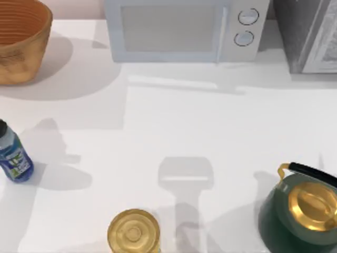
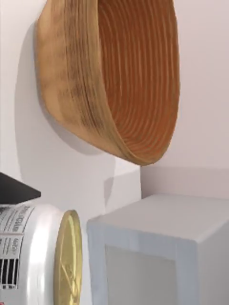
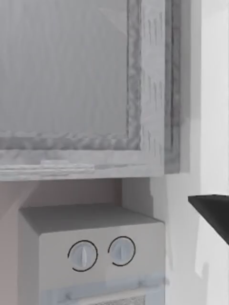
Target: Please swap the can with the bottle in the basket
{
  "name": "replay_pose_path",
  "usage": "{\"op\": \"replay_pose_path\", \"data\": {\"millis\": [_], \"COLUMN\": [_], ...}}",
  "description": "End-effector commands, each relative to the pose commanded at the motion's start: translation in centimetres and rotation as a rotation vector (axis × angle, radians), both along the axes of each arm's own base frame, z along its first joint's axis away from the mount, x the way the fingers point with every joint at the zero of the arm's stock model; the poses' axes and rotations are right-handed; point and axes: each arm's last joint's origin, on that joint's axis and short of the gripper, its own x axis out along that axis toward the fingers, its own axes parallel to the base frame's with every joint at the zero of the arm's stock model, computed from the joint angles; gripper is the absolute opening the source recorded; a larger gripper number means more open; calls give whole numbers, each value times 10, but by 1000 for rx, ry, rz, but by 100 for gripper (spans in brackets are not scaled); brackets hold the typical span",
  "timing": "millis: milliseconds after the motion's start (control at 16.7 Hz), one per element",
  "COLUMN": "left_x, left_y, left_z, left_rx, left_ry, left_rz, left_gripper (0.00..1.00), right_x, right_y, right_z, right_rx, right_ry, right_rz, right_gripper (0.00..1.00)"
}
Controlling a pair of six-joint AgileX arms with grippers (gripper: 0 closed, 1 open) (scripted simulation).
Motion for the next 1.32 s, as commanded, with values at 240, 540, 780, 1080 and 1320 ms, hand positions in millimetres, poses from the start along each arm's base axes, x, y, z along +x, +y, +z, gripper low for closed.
{"op": "replay_pose_path", "data": {"millis": [240, 540, 780, 1080, 1320], "left_x": [-32, -38, -38, -37, -31], "left_y": [3, 5, 6, 5, 3], "left_z": [-67, -111, -113, -112, -92], "left_rx": [-3, -5, -5, -3, -7], "left_ry": [-155, -248, -253, -248, -264], "left_rz": [70, 134, 138, 131, 85], "left_gripper": [0, 0, 0, 0, 0], "right_x": [0, 0, 0, 0, 0], "right_y": [0, 0, 0, 0, 0], "right_z": [0, 0, 0, 0, 0], "right_rx": [0, 0, 0, 0, 0], "right_ry": [0, 0, 0, 0, 0], "right_rz": [0, 0, 0, 0, 0], "right_gripper": [100, 100, 100, 100, 100]}}
